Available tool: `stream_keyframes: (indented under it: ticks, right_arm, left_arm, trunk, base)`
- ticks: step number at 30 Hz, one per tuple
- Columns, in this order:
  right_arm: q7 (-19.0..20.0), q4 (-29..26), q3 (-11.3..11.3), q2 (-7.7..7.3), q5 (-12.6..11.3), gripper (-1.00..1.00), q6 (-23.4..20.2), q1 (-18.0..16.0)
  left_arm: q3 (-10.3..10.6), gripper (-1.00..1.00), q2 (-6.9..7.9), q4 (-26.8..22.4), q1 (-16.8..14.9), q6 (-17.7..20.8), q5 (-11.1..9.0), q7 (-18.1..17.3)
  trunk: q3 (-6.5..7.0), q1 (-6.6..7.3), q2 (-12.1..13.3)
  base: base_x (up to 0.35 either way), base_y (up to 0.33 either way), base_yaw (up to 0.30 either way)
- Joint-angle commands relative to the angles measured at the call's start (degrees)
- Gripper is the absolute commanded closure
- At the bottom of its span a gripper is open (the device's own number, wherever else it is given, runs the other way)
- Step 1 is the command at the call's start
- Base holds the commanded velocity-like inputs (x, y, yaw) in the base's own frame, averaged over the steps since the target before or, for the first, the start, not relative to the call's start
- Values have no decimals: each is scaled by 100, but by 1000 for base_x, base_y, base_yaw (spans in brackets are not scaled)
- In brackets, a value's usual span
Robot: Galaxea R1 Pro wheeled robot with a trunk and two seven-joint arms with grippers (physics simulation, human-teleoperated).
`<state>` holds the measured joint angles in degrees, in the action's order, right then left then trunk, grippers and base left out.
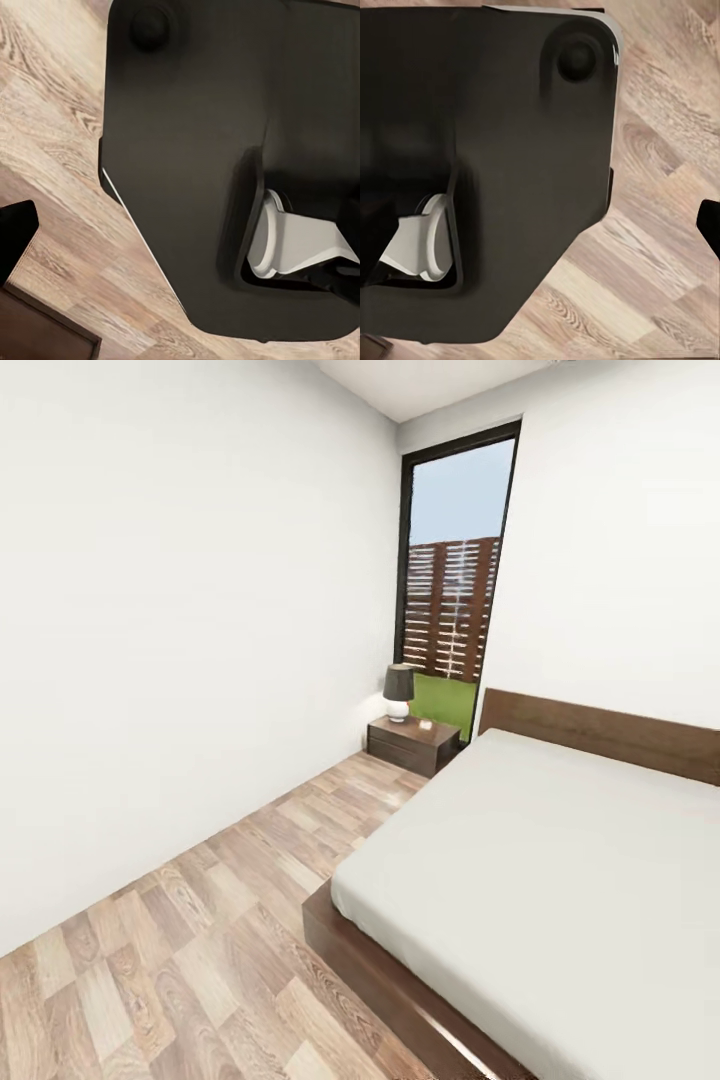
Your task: In the bedroom, move the book from the bed onto either nightstand, and place the two sandals side by side next to the bed.
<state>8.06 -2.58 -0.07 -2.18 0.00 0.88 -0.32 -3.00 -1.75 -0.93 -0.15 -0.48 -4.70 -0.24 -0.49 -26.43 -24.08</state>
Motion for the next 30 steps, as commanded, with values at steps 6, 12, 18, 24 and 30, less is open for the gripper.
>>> stream_keyframes:
  ticks: [6,12,18,24,30]
  right_arm:
    - [20,3,-2,-2,0,-100,9,-3]
    - [20,3,-2,-2,0,-100,9,-3]
    - [20,3,-2,-2,0,-100,9,-3]
    - [20,3,-2,-3,0,-100,9,-3]
    - [20,3,-2,-2,0,-100,9,-3]
  left_arm:
    - [-25,-100,-1,3,-2,-5,-49,-2]
    - [-25,-100,-1,4,-2,-5,-49,-2]
    - [-25,-100,-1,2,-2,-5,-49,-2]
    - [-25,-100,-1,4,0,-5,-49,-2]
    - [-25,-100,-1,3,-2,-5,-49,-2]
  trunk:
    - [49,64,116]
    - [49,64,116]
    - [49,64,116]
    - [49,64,116]
    - [49,64,116]
  base:
    - [0,0,-300]
    - [0,0,-300]
    - [0,0,-300]
    - [0,0,-300]
    - [0,0,-300]
